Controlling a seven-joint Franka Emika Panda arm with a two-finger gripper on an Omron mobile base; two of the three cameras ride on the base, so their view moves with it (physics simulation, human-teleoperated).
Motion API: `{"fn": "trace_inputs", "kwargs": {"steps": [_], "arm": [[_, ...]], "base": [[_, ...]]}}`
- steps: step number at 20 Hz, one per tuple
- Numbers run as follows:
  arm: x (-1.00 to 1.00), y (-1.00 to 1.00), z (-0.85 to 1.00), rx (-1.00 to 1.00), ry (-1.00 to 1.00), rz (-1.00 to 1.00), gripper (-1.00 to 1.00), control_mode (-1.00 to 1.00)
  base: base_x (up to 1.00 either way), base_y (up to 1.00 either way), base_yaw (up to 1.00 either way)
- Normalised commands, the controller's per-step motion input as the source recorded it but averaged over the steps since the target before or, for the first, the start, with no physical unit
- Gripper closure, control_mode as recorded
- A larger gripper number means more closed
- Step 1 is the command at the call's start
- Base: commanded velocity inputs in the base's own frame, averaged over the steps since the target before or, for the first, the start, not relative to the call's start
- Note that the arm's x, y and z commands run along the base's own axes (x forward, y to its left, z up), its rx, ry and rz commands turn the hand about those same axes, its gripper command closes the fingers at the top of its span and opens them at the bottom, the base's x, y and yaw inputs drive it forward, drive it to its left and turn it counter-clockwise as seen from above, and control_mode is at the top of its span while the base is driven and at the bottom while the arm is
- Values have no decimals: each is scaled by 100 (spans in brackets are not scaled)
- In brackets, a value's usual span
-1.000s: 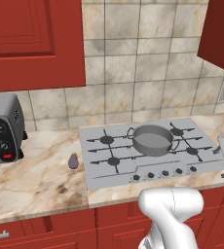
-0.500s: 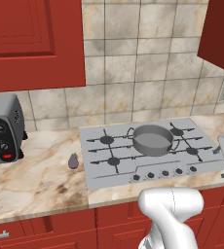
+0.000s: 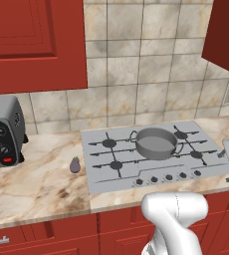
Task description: Turn on the burner for the pot on the stove. Wait thirty seconds for the pot to heat up. Then add the eggplant to the pot.
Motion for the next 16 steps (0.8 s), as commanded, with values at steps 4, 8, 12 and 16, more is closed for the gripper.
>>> {"fn": "trace_inputs", "kwargs": {"steps": [4,8,12,16], "arm": [[0,0,0,0,0,0,-100,-100],[0,0,0,0,0,0,-100,-100],[0,0,0,0,0,0,-100,-100],[0,0,0,0,0,0,-100,-100]], "base": [[0,0,0],[0,0,0],[0,0,0],[0,0,0]]}}
